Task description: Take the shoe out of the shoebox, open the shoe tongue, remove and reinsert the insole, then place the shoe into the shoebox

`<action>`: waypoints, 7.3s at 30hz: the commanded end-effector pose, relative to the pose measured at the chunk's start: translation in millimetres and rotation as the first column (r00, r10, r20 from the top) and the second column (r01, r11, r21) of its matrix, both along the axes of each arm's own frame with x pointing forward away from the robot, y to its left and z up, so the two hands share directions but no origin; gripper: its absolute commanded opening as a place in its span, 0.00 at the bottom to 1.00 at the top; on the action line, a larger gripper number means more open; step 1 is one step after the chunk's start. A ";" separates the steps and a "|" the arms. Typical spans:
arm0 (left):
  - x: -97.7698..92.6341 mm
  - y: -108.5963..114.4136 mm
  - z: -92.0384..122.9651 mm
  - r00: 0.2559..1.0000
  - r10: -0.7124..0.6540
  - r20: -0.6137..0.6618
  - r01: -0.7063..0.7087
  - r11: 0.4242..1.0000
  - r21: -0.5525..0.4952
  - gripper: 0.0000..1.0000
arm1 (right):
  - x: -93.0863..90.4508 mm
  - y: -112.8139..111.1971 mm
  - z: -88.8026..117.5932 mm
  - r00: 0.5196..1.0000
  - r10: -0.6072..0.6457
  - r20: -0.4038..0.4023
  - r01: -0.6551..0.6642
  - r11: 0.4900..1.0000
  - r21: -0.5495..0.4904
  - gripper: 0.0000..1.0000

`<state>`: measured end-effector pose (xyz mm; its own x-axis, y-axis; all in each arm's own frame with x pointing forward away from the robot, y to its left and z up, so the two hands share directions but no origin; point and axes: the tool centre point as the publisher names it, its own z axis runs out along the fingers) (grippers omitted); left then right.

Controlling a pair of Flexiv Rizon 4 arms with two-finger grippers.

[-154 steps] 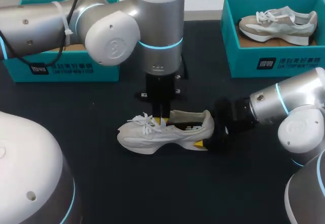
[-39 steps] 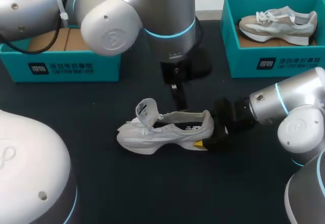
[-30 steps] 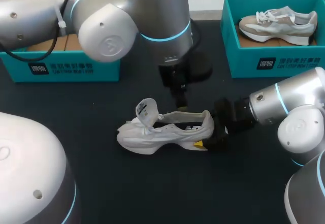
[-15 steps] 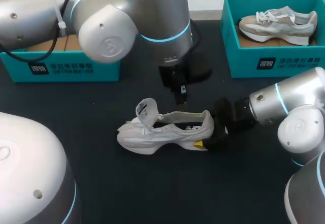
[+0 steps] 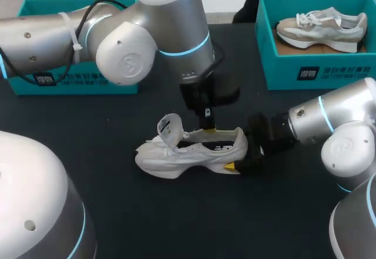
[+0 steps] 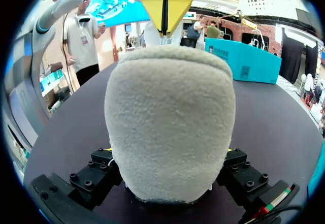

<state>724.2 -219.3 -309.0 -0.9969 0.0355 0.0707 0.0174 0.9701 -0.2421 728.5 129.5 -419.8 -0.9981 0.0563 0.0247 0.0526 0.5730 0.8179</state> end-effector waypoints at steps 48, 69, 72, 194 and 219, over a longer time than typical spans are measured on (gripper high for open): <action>-21.1 -4.5 -87.5 0.983 -0.055 -0.173 0.073 0.992 0.100 0.44 | -0.4 0.2 1.0 1.000 -0.002 0.001 0.002 1.000 -0.003 0.00; -2.9 3.0 -106.9 0.999 -0.010 -0.046 0.018 0.986 0.165 0.00 | -0.4 0.2 1.0 1.000 -0.002 0.001 0.002 1.000 -0.003 0.00; -5.1 7.5 -91.7 1.000 0.009 -0.024 -0.005 0.988 0.152 0.00 | -0.4 0.2 1.0 1.000 -0.002 0.001 0.002 1.000 -0.003 0.00; -14.2 -9.3 -95.3 0.996 -0.081 -0.042 0.080 0.997 -0.012 0.72 | -0.4 0.2 1.0 1.000 -0.002 0.001 0.002 1.000 -0.003 0.00; -4.6 3.9 -103.6 0.999 -0.017 0.032 0.014 0.996 0.089 0.00 | -0.4 0.2 1.0 1.000 -0.002 0.001 0.002 1.000 -0.003 0.00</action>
